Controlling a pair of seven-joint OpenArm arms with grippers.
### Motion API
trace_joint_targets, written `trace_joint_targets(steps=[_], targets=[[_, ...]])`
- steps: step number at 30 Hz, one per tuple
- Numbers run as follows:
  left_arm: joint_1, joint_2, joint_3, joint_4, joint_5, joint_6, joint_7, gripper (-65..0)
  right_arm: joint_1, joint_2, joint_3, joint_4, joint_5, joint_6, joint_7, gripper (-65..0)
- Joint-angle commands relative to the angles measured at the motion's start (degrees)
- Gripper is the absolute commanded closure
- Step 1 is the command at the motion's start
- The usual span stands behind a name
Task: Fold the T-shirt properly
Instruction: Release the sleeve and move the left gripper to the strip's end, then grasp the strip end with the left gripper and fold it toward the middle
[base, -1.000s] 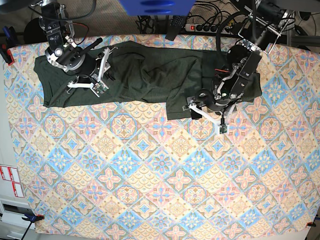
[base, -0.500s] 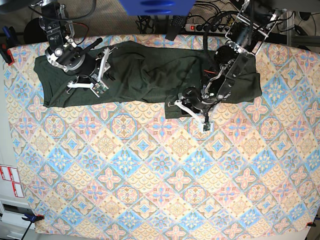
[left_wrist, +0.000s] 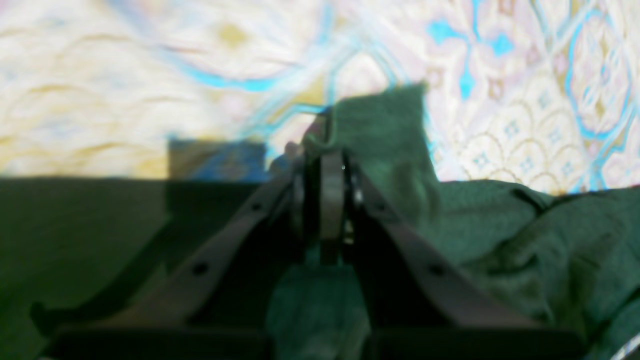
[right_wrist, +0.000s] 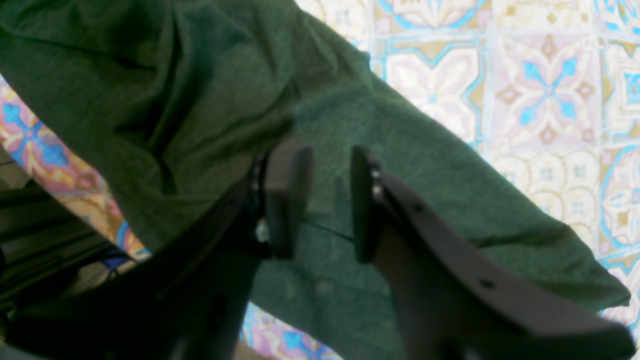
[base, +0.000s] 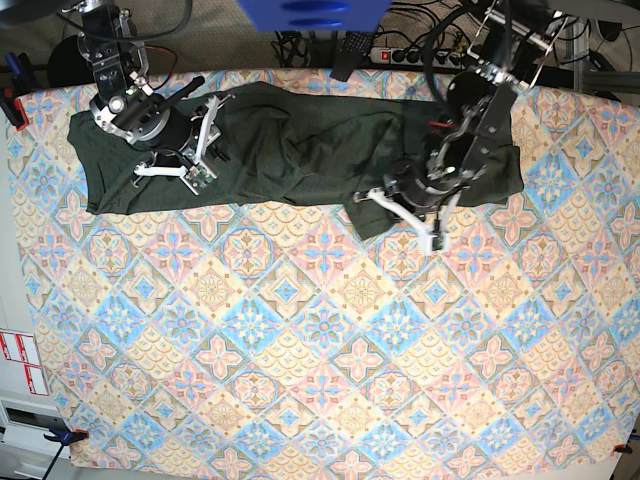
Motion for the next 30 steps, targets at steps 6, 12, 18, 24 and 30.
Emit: trace_joint_targets(steps=[6,12,18,24,30], targets=[[10.6,-4.16,-11.39,14.05,0.32,-0.08,-0.78,0.0,0.21,0.59,0.17,0.99,0.41,0.0,1.06,-17.2],[21.41,-6.27,-20.97,21.17,0.24,-0.25,-0.78,0.0,0.21,0.59,0.08,0.99,0.41,0.0,1.06,-17.2],[25.19,-6.27,-28.71,20.64,0.41,-0.34,-0.61,0.0,0.21,0.59,-0.01,0.99,0.41,0.0,1.06,-17.2],[25.46,-6.27,-28.8,19.06,0.5,-0.34,-0.43,0.0,0.12,0.59,-0.09,0.99,0.41,0.0,1.06,-17.2],[25.28,-8.55,-24.76,19.06,0.24,-0.16,3.52,-16.9,-0.05,0.59,-0.09,0.99,0.41,0.0,1.06,-17.2]])
